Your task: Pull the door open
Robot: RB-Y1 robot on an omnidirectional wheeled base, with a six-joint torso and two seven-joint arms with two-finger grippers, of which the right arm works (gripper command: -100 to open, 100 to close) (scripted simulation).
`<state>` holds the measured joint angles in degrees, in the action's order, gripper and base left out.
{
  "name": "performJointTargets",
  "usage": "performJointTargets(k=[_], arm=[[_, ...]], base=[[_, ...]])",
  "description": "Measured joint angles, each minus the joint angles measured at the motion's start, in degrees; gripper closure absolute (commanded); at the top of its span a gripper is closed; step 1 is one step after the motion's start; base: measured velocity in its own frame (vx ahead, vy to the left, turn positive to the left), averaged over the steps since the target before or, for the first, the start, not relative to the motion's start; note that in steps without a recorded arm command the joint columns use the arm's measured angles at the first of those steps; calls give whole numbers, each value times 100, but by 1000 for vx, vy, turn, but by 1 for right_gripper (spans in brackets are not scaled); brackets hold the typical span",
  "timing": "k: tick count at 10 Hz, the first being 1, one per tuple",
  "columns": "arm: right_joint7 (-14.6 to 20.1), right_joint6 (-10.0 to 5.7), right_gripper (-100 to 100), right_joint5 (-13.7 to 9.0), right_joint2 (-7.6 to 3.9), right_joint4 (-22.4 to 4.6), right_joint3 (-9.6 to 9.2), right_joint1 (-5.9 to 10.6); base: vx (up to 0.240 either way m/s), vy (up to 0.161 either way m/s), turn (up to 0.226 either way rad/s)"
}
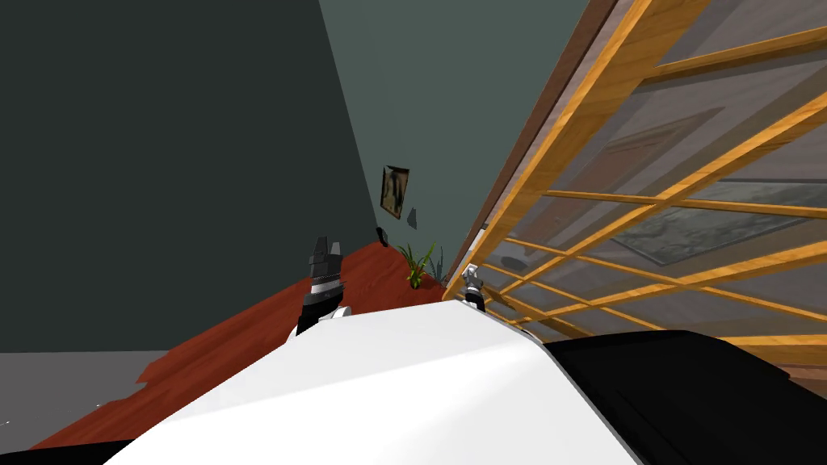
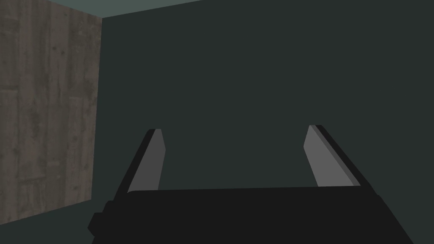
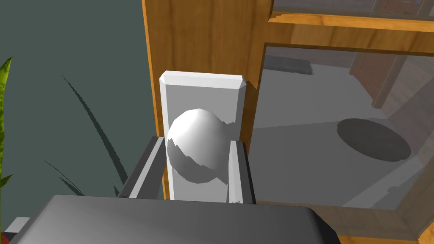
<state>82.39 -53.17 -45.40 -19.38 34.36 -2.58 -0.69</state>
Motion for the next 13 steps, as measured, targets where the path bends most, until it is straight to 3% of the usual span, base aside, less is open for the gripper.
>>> performJointTargets(k=[1,2,6,8,11,13], arm=[[17,-5,100,5,-8,8,-3,3],[-4,33,-100,31,-12,138,-42,-50],[-64,37,-100,-58,-1,175,62,-130],[-97,41,-100,-63,23,236,22,-156],[-62,-75,-100,-35,61,59,-132,-30],[-102,-81,-100,-38,80,145,-217,-51]], base=[[-145,-3,65],[-152,99,-68],[-92,199,-74],[126,-68,-113],[145,-116,-80],[196,-122,-98]])
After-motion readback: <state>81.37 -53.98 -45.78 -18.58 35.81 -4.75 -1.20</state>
